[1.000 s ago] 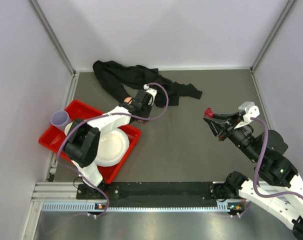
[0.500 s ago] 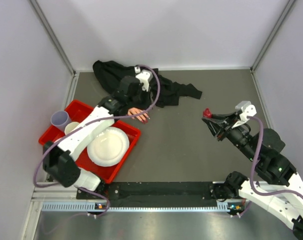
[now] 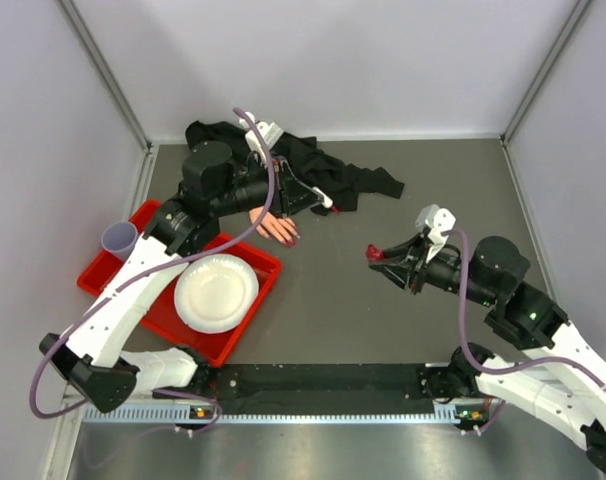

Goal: Paint the nails

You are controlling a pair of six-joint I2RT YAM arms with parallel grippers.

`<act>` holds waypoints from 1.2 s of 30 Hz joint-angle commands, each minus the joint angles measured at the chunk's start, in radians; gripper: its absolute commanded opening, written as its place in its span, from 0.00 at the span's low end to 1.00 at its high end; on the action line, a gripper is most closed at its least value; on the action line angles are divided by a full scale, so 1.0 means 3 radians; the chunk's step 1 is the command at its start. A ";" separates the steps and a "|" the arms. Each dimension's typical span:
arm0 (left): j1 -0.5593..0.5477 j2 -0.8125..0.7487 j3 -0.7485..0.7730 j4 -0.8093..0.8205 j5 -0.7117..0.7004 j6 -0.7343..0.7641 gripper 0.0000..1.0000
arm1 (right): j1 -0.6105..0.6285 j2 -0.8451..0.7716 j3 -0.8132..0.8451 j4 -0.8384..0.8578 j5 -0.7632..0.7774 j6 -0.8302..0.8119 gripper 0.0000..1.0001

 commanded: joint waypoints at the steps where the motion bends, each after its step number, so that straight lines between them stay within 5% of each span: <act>1: -0.0015 -0.0089 -0.0053 0.0479 0.0654 -0.0451 0.00 | -0.0019 0.0033 0.0121 0.0116 -0.0450 -0.0031 0.00; 18: -0.0475 -0.0012 0.0018 0.0347 0.0307 -0.0278 0.00 | -0.0019 0.0161 0.0162 0.0065 -0.0419 0.0010 0.00; 36: -0.0521 -0.0038 0.0110 0.0024 0.0271 -0.0119 0.00 | -0.0014 0.0105 0.0156 0.0050 -0.0179 0.0005 0.00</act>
